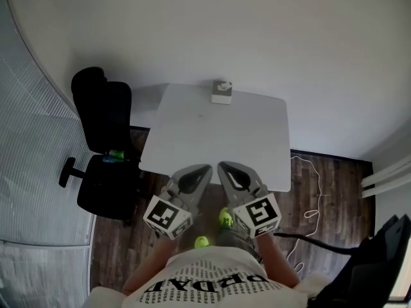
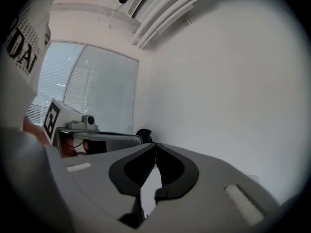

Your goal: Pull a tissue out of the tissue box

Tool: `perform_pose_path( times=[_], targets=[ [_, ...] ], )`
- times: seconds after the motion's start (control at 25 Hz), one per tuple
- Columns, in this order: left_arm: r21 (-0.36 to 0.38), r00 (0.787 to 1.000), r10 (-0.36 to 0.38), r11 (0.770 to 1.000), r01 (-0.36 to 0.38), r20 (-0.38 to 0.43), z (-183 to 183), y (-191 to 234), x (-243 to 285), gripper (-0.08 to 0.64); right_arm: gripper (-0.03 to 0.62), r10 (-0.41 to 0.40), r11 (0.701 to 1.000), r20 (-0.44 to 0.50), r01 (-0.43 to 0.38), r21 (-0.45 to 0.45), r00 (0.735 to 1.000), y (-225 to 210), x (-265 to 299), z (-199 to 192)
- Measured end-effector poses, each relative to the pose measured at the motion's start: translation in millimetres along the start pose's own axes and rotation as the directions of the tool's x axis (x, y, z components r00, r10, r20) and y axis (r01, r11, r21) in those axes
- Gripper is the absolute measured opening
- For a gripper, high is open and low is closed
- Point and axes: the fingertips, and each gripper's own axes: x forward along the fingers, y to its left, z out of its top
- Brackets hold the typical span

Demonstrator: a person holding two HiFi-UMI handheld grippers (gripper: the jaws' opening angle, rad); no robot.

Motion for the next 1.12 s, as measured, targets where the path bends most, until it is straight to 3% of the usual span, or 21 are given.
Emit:
perform_pose_path(
  times=[0.16, 0.36, 0.6, 1.12],
  targets=[
    [-0.031, 1.0, 0.009, 0.999, -0.008, 0.019, 5, 12, 46, 0.003, 0.011, 0.004, 1.0, -0.006, -0.004, 0.001, 1.0, -41, 13, 0],
    [-0.009, 1.0, 0.006, 1.0, -0.007, -0.008, -4, 28, 100, 0.003, 0.011, 0.034, 0.999, -0.005, -0.034, -0.005, 0.999, -90, 31, 0],
    [-0.02, 0.999, 0.037, 0.999, -0.037, 0.012, -3, 46, 149, 0.003, 0.011, 0.064, 0.998, -0.024, -0.064, -0.004, 0.998, -139, 50, -2],
    [-0.01, 0.993, 0.115, 0.993, -0.115, -0.014, -19, 68, 202, 0.003, 0.011, 0.148, 0.989, -0.006, -0.148, -0.009, 0.989, -192, 73, -8]
  ],
)
